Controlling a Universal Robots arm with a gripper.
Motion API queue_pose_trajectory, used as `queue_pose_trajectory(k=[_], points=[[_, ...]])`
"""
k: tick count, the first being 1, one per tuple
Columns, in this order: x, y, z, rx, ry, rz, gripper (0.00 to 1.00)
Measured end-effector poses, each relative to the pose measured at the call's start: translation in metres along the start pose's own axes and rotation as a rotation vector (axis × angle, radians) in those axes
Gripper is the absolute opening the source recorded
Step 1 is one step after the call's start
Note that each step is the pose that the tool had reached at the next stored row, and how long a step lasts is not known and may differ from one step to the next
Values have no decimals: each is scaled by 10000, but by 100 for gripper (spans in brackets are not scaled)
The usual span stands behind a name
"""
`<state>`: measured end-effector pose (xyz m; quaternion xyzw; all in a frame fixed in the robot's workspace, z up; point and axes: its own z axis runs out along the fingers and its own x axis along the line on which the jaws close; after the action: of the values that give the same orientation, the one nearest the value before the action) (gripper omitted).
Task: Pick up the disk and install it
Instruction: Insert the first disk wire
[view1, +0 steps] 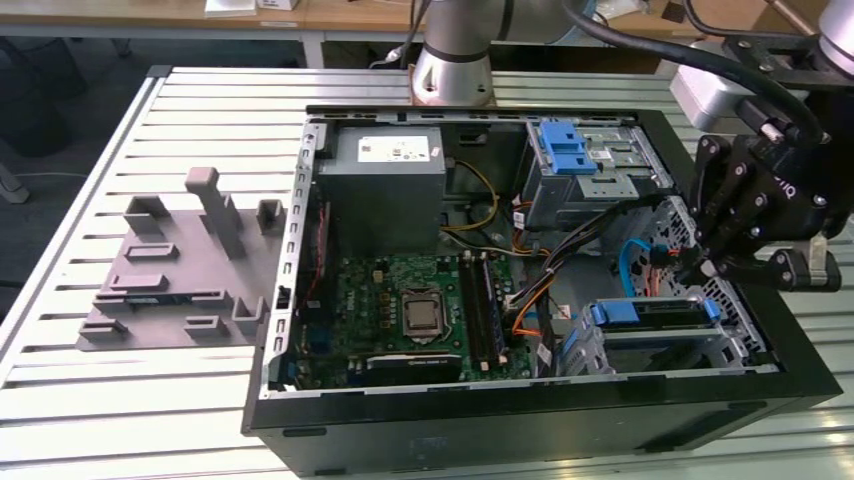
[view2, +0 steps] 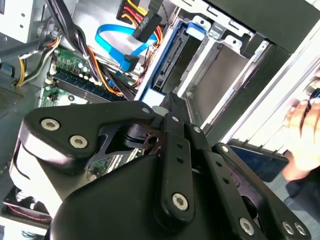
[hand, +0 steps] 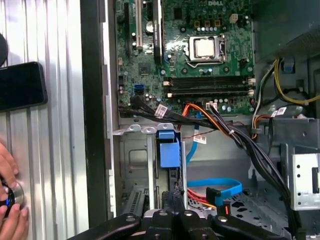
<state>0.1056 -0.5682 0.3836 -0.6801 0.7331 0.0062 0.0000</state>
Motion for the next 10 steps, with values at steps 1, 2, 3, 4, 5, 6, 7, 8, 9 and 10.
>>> queue_pose_trajectory(k=[1,2,3,4,5,6,7,8,9,10], points=[[-3,-9,3,0,0,57,11],[-8,-18,7,0,-3,83,11],[-14,-26,11,0,-8,94,11],[-22,-35,14,0,-12,100,11],[-31,-44,17,0,-14,104,11],[-46,-55,21,-1,-15,108,11],[-62,-67,24,0,-15,112,11],[-77,-77,27,-1,-16,117,11],[-94,-86,29,0,-15,122,11],[-109,-97,32,0,-16,128,11]])
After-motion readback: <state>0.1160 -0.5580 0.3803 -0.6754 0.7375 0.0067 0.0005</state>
